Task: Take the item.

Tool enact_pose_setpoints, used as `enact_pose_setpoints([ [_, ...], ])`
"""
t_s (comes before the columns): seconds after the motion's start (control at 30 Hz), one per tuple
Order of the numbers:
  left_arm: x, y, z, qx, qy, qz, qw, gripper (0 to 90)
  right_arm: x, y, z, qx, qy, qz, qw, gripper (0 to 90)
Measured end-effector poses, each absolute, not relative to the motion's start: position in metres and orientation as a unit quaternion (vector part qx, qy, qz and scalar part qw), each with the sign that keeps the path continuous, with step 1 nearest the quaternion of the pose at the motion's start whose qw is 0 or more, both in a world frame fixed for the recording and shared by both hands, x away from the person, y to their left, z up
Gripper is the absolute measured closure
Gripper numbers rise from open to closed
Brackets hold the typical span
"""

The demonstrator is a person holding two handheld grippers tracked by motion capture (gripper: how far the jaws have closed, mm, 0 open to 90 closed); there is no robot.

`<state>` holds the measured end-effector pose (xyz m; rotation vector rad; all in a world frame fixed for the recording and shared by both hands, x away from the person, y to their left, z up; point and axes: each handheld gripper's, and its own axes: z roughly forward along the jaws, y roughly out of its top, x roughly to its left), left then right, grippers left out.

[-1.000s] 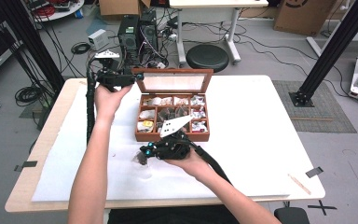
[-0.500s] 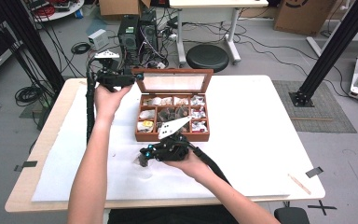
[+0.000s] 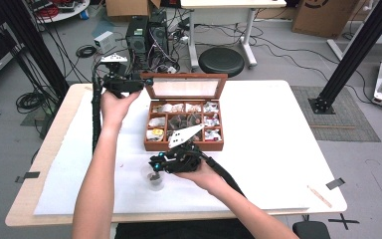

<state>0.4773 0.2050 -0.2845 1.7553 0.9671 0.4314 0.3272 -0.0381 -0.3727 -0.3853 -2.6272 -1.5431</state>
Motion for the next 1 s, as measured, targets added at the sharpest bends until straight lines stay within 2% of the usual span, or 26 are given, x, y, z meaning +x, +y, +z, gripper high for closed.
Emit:
enact_pose_setpoints([
  [0.2, 0.477, 0.205, -0.285, 0.732, 0.403, 0.179, 0.52, 43.4, 0.328, -0.042, -0.369, -0.131, -0.85, -0.51, 0.031, 68.1],
  [0.23, 0.477, 0.205, -0.285, 0.732, 0.403, 0.179, 0.52, 43.4, 0.329, -0.045, -0.367, -0.135, -0.846, -0.514, 0.027, 61.6],
  [0.33, 0.478, 0.205, -0.285, 0.731, 0.403, 0.179, 0.52, 43.4, 0.33, -0.048, -0.365, -0.142, -0.844, -0.517, 0.021, 58.0],
  [0.37, 0.478, 0.205, -0.285, 0.731, 0.404, 0.18, 0.52, 43.3, 0.333, -0.053, -0.363, -0.151, -0.84, -0.521, 0.012, 52.4],
  [0.7, 0.478, 0.204, -0.285, 0.729, 0.407, 0.18, 0.52, 42.4, 0.344, -0.082, -0.35, -0.177, -0.825, -0.537, -0.014, 44.2],
  [1.0, 0.479, 0.203, -0.287, 0.728, 0.407, 0.18, 0.521, 39.9, 0.352, -0.108, -0.343, -0.197, -0.814, -0.544, -0.039, 41.5],
])
